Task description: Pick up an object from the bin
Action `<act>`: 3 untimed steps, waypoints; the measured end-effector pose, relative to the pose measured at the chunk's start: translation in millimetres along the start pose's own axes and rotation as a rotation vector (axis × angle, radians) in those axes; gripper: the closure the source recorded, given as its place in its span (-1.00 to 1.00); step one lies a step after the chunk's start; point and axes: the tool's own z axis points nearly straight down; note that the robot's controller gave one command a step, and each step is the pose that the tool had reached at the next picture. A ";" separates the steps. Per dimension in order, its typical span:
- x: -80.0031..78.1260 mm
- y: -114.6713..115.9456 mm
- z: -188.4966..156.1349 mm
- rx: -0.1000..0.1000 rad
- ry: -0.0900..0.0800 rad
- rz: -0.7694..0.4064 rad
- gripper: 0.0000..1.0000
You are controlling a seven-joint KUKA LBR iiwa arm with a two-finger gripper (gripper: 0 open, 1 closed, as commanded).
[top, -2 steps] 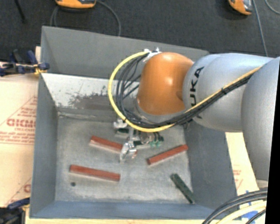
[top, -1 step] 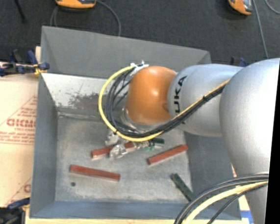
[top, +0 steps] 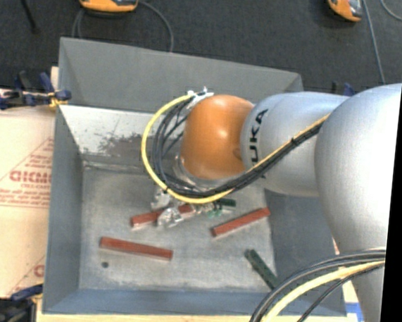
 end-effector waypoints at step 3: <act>10.7 -5.6 -53.2 -0.002 0.012 0.036 1.00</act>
Offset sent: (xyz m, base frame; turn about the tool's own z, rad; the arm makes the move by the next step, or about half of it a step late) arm -0.0257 -0.0146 0.1739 0.0244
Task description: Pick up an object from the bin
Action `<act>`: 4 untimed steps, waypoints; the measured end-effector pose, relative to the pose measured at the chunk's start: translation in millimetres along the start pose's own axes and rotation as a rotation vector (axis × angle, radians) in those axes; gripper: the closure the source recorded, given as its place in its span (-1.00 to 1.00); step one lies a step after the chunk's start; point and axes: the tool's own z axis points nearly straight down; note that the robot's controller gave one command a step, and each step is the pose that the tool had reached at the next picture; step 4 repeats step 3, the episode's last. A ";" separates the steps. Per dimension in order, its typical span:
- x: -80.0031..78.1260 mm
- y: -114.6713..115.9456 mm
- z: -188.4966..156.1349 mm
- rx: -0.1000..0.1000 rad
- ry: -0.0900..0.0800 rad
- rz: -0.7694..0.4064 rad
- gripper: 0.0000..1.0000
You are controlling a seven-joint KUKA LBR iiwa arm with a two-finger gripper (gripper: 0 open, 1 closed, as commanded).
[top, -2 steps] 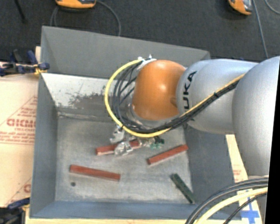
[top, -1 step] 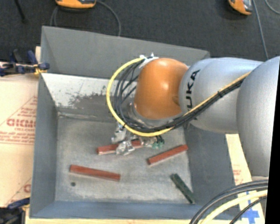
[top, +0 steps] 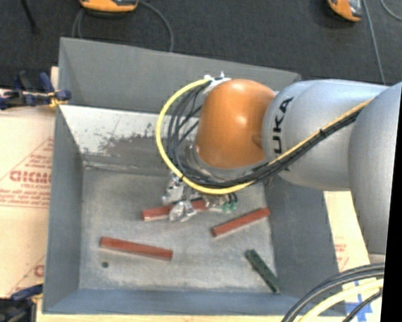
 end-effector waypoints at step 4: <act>10.3 -4.5 -92.9 0.002 -0.008 -0.163 1.00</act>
Offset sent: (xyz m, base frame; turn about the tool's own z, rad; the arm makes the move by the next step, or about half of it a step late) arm 0.0003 -0.0013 0.0080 -0.1083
